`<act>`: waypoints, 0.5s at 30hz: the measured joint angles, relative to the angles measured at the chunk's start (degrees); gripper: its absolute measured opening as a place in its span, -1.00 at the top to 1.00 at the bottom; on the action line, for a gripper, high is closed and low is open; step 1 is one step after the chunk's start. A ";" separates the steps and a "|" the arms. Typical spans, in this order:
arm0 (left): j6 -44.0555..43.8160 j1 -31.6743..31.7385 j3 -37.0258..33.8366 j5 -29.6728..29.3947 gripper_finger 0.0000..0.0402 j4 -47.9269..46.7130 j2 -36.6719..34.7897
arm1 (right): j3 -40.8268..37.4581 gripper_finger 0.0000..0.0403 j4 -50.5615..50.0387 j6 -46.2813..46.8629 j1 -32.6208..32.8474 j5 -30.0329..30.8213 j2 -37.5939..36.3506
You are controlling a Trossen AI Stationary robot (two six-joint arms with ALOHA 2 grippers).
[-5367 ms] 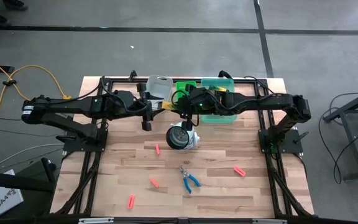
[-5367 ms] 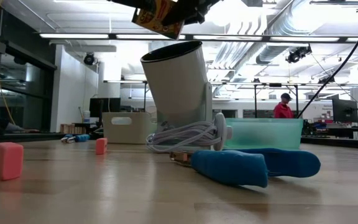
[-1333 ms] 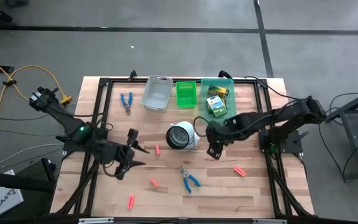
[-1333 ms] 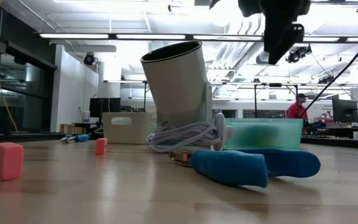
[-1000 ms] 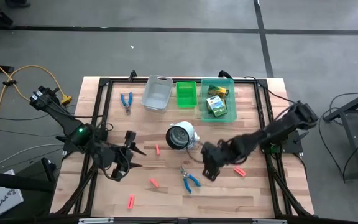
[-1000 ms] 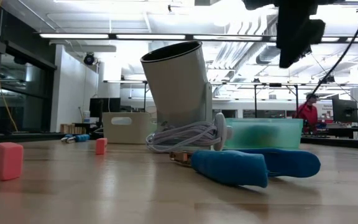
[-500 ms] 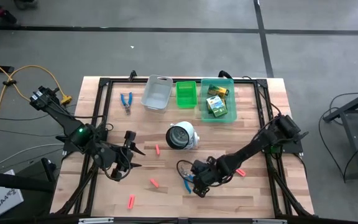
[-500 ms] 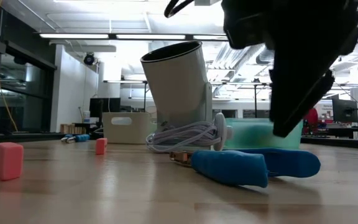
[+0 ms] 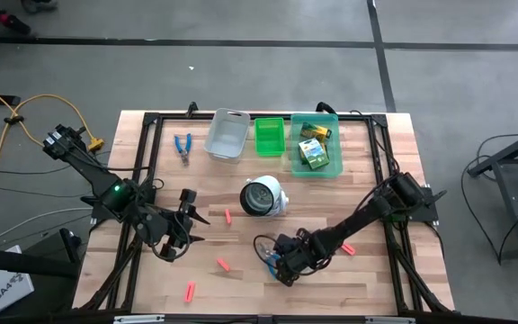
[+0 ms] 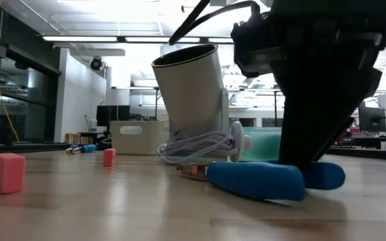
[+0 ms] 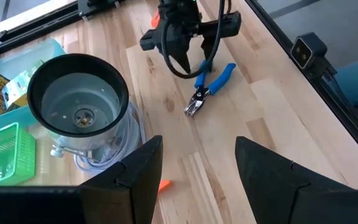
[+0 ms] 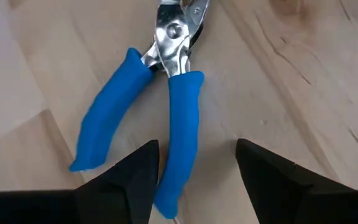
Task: Pick & Place School Supplies
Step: Put the blue hole puncher into the gray bin
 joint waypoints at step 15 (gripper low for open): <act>0.02 0.00 0.00 -0.04 0.03 0.12 0.00 | -0.11 0.49 0.16 -0.42 -0.04 0.19 0.28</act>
